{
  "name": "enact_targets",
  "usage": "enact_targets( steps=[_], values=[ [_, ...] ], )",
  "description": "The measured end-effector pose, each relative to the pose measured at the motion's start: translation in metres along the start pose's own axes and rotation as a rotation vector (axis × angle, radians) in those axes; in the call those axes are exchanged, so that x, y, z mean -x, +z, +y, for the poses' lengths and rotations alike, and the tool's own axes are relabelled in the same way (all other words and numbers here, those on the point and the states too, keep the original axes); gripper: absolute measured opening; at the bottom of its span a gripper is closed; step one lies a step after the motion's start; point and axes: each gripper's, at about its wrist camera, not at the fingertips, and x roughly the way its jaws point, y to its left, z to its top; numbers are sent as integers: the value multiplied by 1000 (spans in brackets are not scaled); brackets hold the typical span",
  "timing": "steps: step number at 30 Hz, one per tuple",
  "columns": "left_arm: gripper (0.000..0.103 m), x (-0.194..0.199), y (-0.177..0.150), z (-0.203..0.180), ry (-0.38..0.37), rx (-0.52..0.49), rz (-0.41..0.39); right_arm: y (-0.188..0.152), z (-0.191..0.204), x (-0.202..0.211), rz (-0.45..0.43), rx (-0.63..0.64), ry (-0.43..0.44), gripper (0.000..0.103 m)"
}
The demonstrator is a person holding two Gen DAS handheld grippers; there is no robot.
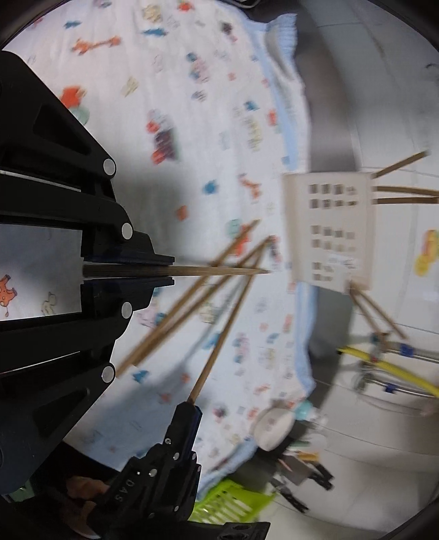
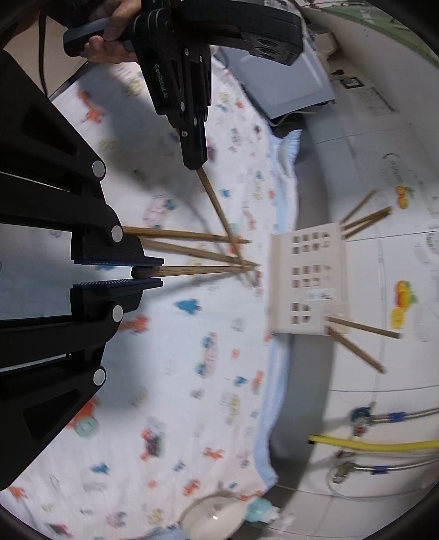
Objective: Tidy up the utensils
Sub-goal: 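Close each tool on one wooden chopstick and lift it, then lower both chopsticks into the holder and open both tools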
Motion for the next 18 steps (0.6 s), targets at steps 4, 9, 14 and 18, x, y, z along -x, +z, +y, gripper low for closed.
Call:
enact_targets(
  steps=[4,9,14,18],
  values=[
    [5,28,20,2,-9,-5,-109,30,-1,23,-74,19,3,7],
    [5,43,39,6,-22,-5,-180,71,0,41,-134,53,21,7],
    [5,47,55,10,-24,-14,-203,109,3,44,-143,107,30,7],
    [5,53,72,15,-19,-33,-226,142,1,47,-152,137,25,7]
  ],
)
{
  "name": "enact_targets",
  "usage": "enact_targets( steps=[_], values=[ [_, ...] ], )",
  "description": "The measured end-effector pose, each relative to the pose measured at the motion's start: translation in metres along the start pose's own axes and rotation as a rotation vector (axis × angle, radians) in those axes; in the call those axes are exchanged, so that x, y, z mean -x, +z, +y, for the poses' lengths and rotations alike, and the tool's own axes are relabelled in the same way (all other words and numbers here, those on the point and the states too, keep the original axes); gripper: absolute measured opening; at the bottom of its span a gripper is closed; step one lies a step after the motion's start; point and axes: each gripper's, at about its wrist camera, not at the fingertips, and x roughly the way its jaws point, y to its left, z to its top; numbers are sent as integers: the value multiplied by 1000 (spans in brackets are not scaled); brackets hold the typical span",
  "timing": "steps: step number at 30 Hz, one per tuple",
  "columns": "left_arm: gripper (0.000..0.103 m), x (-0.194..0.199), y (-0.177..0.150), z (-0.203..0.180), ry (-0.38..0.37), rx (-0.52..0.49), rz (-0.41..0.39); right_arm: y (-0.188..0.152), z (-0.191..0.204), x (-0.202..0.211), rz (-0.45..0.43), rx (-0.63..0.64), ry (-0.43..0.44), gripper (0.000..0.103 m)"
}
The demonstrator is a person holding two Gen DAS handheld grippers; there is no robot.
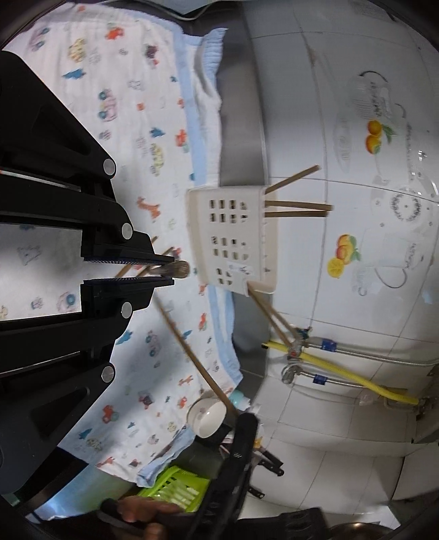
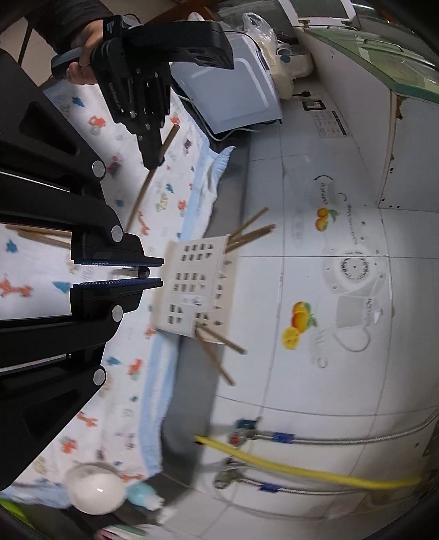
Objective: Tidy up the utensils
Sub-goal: 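Lower both chopsticks into the holder and open both tools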
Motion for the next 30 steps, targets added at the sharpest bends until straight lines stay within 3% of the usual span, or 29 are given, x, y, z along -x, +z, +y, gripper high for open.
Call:
enact_targets(
  steps=[16,26,30],
  values=[
    [5,-5,84,4,-4,-48,-85,127,-32,-15,-125,15,-34,7],
    [5,0,155,1,18,-74,-221,161,-52,-42,-212,-30,-54,7],
    [5,-4,175,-1,67,-103,-266,169,-59,-56,-241,-49,-63,7]
  ],
)
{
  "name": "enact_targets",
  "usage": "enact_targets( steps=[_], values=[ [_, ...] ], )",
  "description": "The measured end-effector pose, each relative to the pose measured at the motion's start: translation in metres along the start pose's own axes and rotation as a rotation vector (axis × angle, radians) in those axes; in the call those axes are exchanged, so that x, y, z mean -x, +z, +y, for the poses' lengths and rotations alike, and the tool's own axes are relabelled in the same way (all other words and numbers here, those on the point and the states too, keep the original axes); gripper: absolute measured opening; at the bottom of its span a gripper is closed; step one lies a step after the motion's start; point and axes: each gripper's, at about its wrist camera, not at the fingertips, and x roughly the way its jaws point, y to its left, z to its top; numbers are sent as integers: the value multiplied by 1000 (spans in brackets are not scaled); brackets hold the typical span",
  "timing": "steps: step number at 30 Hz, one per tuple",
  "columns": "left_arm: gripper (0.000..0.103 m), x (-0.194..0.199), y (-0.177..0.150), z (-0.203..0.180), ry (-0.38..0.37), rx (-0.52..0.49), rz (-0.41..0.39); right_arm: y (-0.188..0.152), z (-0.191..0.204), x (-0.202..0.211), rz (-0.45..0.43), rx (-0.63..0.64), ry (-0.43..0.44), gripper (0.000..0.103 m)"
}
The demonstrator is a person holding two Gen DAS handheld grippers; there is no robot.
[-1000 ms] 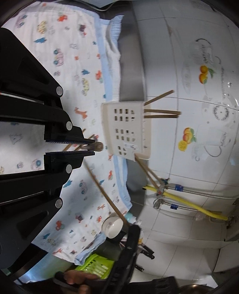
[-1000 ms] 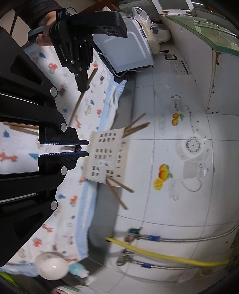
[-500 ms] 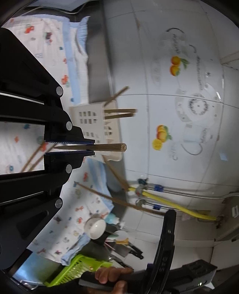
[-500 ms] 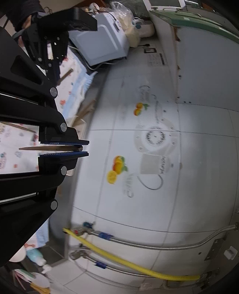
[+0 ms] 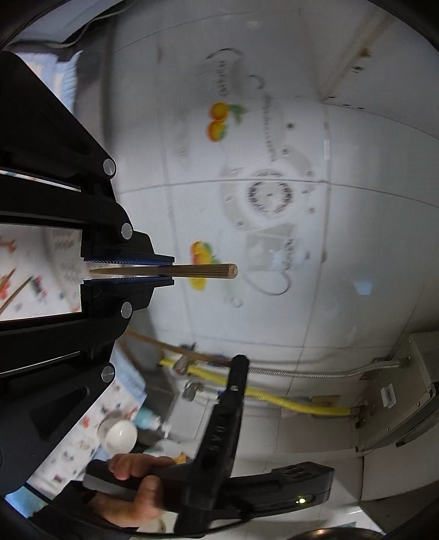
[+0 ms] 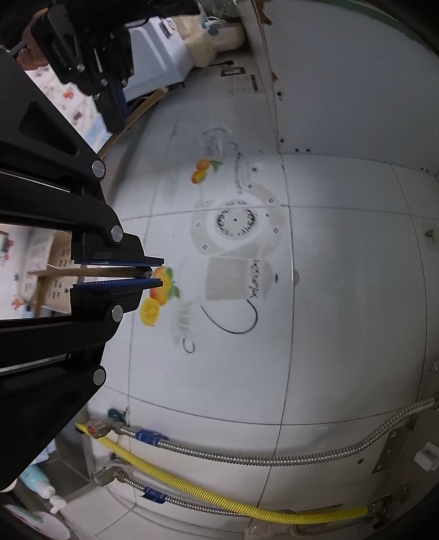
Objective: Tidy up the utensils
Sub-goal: 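Lower both chopsticks into the holder and open both tools, then move both tools back to the last two chopsticks on the cloth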
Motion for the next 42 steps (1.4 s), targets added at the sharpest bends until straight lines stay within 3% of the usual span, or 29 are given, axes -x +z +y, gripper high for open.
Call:
enact_targets(
  steps=[6,22,25,33,42],
  values=[
    [5,-23,6,3,77,-49,-4,-1,-8,-23,-28,-9,-22,7],
    [6,-77,-32,37,77,35,151,-33,-26,-70,36,-48,-24,8],
    [6,-77,-32,37,75,43,156,-36,-26,-68,48,-44,-21,20],
    [8,-49,-25,27,73,47,119,-37,-20,-14,51,-8,11,26],
    [24,17,-17,11,85,44,64,-59,1,87,82,-40,97,31]
  ],
)
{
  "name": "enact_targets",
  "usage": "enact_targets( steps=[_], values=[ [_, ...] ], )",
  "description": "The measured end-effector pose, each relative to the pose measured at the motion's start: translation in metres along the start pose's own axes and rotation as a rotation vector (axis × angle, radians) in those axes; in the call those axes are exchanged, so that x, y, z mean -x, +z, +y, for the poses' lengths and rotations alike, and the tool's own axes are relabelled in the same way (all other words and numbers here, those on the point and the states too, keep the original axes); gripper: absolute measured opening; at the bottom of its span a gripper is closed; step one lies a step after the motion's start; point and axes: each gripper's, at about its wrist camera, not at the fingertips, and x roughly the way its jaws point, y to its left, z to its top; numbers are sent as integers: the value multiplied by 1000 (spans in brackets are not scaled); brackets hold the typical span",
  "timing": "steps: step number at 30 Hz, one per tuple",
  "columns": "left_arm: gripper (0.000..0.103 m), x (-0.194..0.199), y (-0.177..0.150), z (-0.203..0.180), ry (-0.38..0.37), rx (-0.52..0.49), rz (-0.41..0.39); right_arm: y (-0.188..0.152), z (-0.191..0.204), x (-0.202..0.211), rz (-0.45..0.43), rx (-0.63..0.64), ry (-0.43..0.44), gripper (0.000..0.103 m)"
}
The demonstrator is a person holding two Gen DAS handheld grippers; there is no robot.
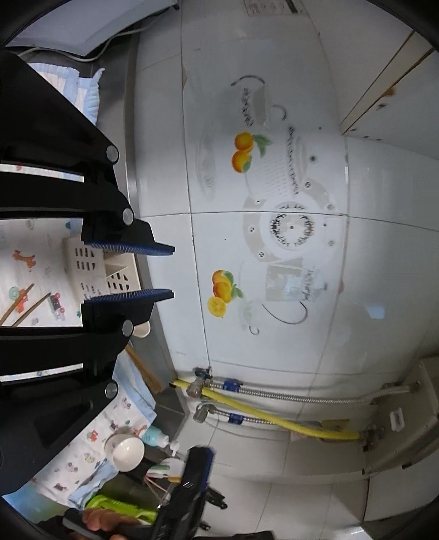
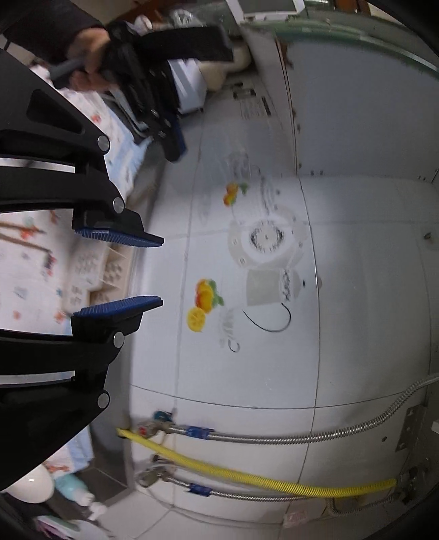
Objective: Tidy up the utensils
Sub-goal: 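Move both tools back to the last two chopsticks on the cloth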
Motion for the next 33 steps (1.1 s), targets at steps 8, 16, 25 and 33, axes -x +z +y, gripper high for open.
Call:
enact_targets(
  steps=[8,16,25,33],
  values=[
    [34,52,-32,-19,-20,-34,9,-72,25,53,79,-4,41,31],
    [34,56,-107,-20,-53,2,141,-173,43,53,203,-28,31,31],
    [34,51,-174,1,-42,111,246,-252,58,10,338,-47,11,17],
    [34,45,-202,13,-19,153,300,-274,64,-38,407,-58,-2,10]
  ],
)
